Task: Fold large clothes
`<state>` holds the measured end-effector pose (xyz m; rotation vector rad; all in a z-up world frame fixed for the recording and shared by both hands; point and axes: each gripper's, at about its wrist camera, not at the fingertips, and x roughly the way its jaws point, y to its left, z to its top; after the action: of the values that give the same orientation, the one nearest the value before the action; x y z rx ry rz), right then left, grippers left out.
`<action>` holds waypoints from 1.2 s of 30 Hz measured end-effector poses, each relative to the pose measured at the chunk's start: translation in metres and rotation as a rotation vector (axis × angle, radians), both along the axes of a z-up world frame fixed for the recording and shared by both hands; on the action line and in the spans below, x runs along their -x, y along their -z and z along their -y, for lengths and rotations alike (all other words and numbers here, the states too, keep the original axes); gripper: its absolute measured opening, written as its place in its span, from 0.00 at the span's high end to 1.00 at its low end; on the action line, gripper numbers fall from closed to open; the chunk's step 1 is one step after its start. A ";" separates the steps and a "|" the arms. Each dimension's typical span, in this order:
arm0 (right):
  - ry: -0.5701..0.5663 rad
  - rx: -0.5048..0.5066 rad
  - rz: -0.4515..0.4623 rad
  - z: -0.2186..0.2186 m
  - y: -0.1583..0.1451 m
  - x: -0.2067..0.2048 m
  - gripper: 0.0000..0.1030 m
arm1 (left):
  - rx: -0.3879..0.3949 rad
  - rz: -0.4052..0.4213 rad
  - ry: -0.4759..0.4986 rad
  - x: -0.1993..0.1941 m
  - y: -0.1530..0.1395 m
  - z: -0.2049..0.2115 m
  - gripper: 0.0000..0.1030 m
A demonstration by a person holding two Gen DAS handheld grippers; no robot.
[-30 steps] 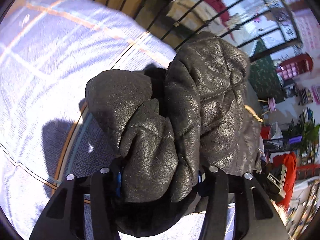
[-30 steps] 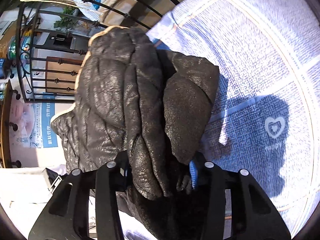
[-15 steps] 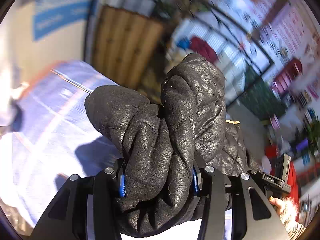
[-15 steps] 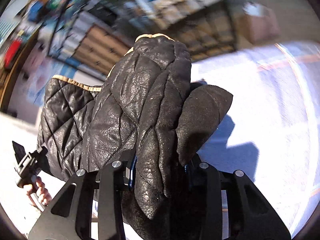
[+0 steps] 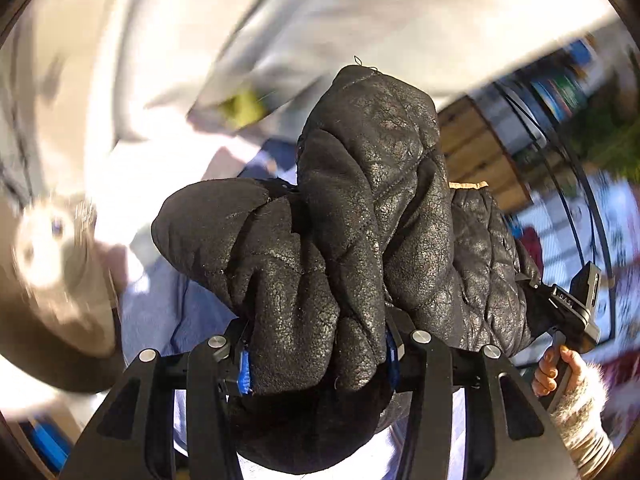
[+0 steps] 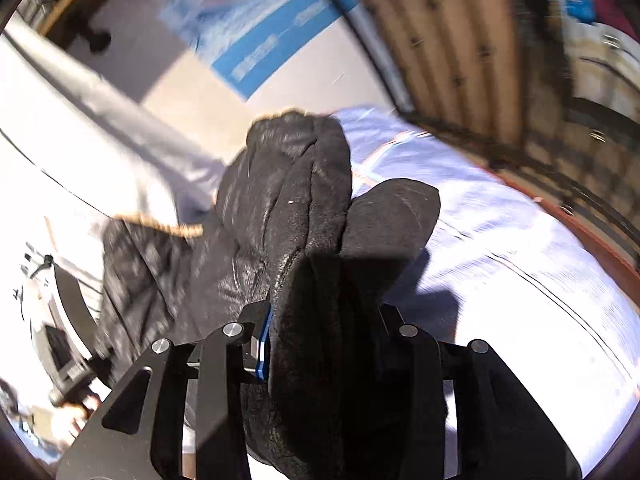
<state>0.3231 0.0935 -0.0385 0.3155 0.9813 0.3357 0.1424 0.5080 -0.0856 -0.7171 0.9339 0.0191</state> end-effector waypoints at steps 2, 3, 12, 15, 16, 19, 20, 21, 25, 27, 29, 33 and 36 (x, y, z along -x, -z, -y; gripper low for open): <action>-0.031 0.062 -0.033 -0.028 0.015 -0.020 0.60 | 0.032 -0.059 -0.043 0.005 0.035 -0.008 0.53; -0.038 0.092 -0.062 -0.038 0.025 -0.031 0.58 | 0.062 -0.082 -0.057 0.008 0.050 -0.011 0.53; 0.212 -0.008 -0.360 0.040 0.130 -0.032 0.39 | 0.071 -0.156 -0.017 0.035 0.099 -0.014 0.26; 0.228 -0.062 -0.354 0.052 0.132 -0.021 0.36 | 0.026 -0.171 0.012 0.024 0.100 -0.026 0.23; 0.242 -0.074 -0.352 0.055 0.130 -0.020 0.36 | 0.019 -0.180 0.015 0.025 0.100 -0.028 0.23; 0.289 -0.069 -0.343 0.062 0.115 -0.011 0.36 | -0.039 -0.193 0.006 0.016 0.084 -0.015 0.20; 0.311 -0.058 -0.334 0.064 0.110 -0.008 0.36 | -0.082 -0.195 0.005 0.008 0.071 -0.003 0.19; 0.342 -0.036 -0.325 0.068 0.102 -0.002 0.32 | -0.139 -0.197 0.008 0.006 0.063 0.008 0.19; 0.389 0.000 -0.284 0.079 0.076 0.018 0.23 | -0.454 -0.215 0.057 0.006 0.028 0.029 0.14; 0.364 0.075 -0.278 0.074 0.063 0.034 0.23 | -0.605 -0.238 0.080 0.009 0.018 0.039 0.13; 0.337 0.148 -0.277 0.066 0.056 0.050 0.23 | -0.713 -0.266 0.085 0.010 0.009 0.050 0.12; 0.244 0.258 -0.329 0.044 0.062 0.087 0.23 | -0.651 -0.292 0.073 0.025 -0.003 0.057 0.12; 0.152 0.321 -0.377 0.016 0.073 0.112 0.23 | -0.594 -0.282 0.092 0.032 -0.015 0.078 0.08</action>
<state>0.2115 0.0773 -0.1120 0.1606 1.3520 -0.0263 0.1108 0.4296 -0.0707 -0.1188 1.1567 0.3105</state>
